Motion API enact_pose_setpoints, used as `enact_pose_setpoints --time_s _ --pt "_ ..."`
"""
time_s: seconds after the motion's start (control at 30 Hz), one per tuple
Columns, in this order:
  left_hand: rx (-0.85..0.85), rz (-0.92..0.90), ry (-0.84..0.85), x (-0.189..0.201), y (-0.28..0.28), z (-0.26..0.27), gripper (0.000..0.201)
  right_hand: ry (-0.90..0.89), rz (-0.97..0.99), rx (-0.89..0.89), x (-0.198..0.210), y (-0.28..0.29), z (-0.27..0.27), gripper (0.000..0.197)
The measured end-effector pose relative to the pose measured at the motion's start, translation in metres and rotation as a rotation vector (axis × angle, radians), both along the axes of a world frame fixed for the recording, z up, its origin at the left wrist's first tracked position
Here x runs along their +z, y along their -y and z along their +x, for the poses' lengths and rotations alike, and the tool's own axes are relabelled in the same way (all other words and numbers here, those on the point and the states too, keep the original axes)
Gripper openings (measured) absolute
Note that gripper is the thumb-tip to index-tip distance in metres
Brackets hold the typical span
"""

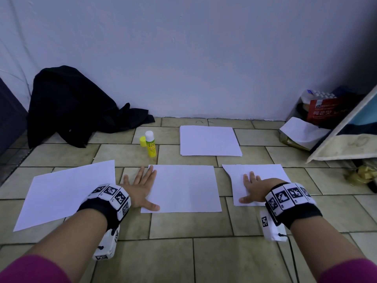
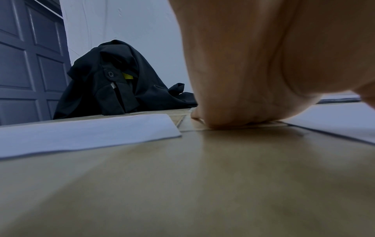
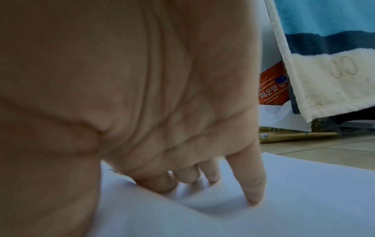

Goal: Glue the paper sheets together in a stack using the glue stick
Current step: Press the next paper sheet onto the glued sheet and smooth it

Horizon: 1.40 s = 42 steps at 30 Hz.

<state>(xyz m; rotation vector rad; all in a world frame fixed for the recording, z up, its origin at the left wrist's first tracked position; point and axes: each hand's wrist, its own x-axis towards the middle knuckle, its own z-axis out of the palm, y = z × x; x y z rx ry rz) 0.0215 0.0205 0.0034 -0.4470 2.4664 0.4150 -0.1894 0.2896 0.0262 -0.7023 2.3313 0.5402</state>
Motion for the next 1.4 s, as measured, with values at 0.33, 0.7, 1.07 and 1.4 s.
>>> enact_pose_setpoints --time_s 0.33,0.7,1.07,1.4 --pt "-0.037 0.037 0.006 -0.002 0.006 0.000 0.173 -0.038 -0.435 -0.050 0.004 -0.001 0.012 0.053" --pt "-0.033 0.075 0.038 0.001 0.007 -0.001 0.174 -0.043 -0.448 -0.072 0.007 -0.010 0.019 0.069" --pt "-0.020 0.081 0.054 0.002 0.005 0.000 0.170 -0.082 -0.455 -0.053 0.009 -0.007 0.021 0.060" --pt "-0.023 0.088 0.047 0.002 0.006 0.000 0.173 -0.084 -0.509 -0.074 0.002 -0.015 0.009 0.048"
